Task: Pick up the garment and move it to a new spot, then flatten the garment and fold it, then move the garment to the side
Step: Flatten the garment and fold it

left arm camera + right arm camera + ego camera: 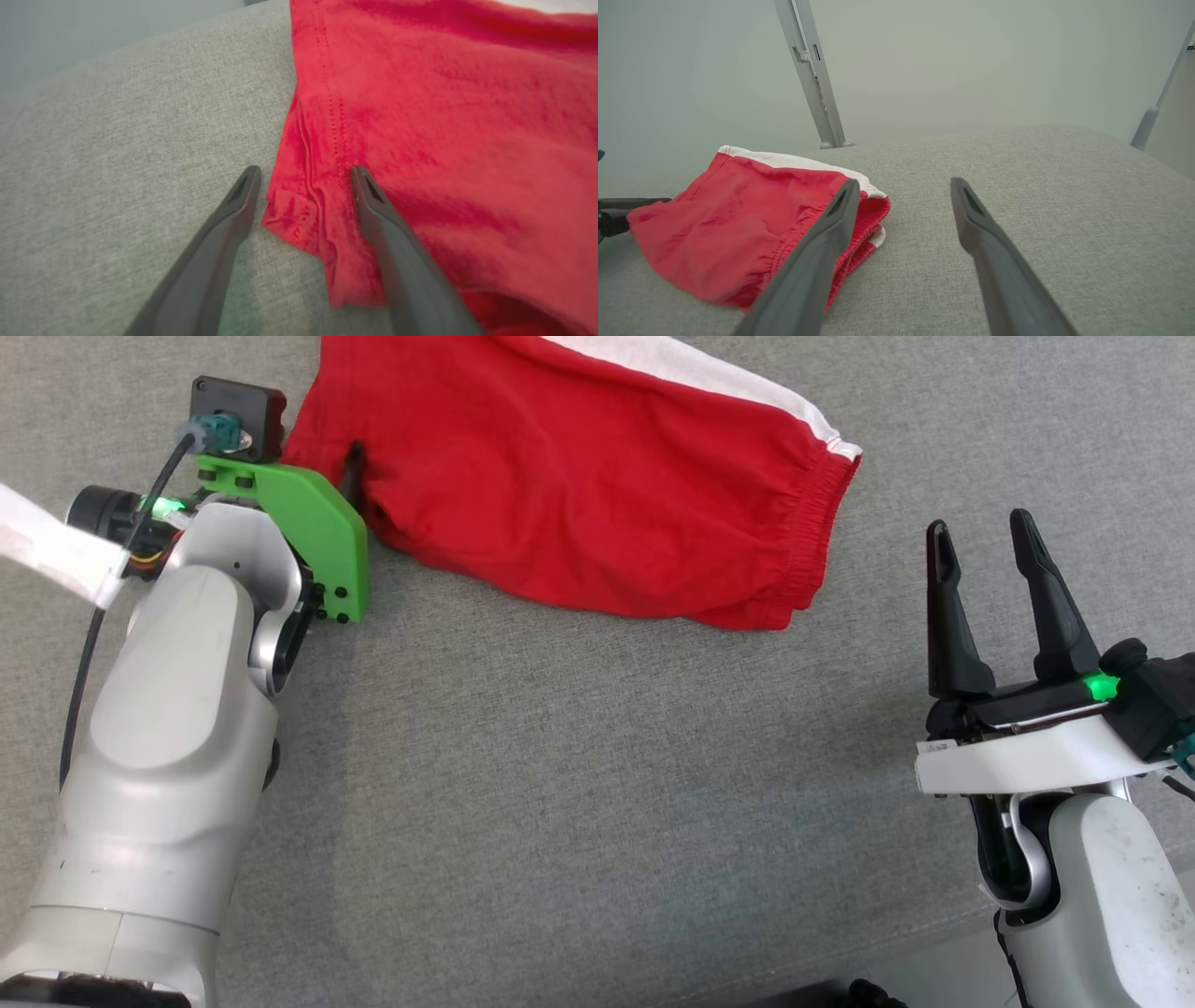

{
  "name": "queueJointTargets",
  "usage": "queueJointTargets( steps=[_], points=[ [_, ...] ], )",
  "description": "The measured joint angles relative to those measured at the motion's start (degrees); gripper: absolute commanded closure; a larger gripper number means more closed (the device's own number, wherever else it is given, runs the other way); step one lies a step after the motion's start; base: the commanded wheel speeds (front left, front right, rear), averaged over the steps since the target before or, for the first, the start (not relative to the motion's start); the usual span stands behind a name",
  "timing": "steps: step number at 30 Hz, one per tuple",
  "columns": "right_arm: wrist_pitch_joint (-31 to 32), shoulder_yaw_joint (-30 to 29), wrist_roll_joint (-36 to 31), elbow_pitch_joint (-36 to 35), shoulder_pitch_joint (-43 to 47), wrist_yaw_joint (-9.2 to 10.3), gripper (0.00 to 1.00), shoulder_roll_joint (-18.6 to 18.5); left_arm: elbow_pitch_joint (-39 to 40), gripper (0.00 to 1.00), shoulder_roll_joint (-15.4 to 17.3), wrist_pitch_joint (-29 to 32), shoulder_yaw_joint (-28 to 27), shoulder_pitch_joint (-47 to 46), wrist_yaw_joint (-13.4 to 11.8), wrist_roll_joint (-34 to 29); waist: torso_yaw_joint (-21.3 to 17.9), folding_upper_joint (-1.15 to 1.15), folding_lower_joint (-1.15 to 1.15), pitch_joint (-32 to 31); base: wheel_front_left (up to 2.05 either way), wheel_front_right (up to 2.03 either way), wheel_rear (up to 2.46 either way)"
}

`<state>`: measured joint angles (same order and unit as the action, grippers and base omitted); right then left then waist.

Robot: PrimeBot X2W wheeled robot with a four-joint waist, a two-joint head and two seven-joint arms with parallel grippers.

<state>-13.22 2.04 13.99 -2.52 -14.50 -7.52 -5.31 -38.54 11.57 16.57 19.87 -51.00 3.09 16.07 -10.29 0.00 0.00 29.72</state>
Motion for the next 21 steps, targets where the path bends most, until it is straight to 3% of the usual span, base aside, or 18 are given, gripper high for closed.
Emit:
queueJointTargets(
  steps=[1, 5, 12, 21],
  points=[
    [0.0, -0.1, 0.1, 0.1, 0.0, 0.0, 0.0, 0.0, -0.5, 1.0, -0.2, 0.9, 0.2, -0.2, 0.5, 0.4, 0.0, 0.0, 0.0, -0.1, 0.0, 0.0, 0.0],
    [-0.1, -0.1, 0.1, 0.3, -0.1, 0.0, 0.0, 0.0, -0.8, 1.0, -0.6, 2.4, 1.7, -0.6, 1.7, 1.0, 0.5, 0.0, 0.0, -0.6, 0.0, 0.0, 0.0],
    [0.0, -0.1, -0.6, 0.2, 0.2, 0.0, 0.0, -0.4, 5.0, 1.0, 0.5, -1.4, 1.5, 6.1, 1.8, 1.8, 1.7, 0.0, 0.0, -1.9, 0.0, 0.0, 0.0],
    [1.5, -2.1, -1.0, -1.4, 4.3, 0.0, 0.0, -0.3, 19.8, 1.0, 1.0, -5.3, -1.2, 24.4, -2.7, 5.6, 3.9, 0.0, 0.0, -5.2, 0.0, 0.0, 0.0]
  ],
)
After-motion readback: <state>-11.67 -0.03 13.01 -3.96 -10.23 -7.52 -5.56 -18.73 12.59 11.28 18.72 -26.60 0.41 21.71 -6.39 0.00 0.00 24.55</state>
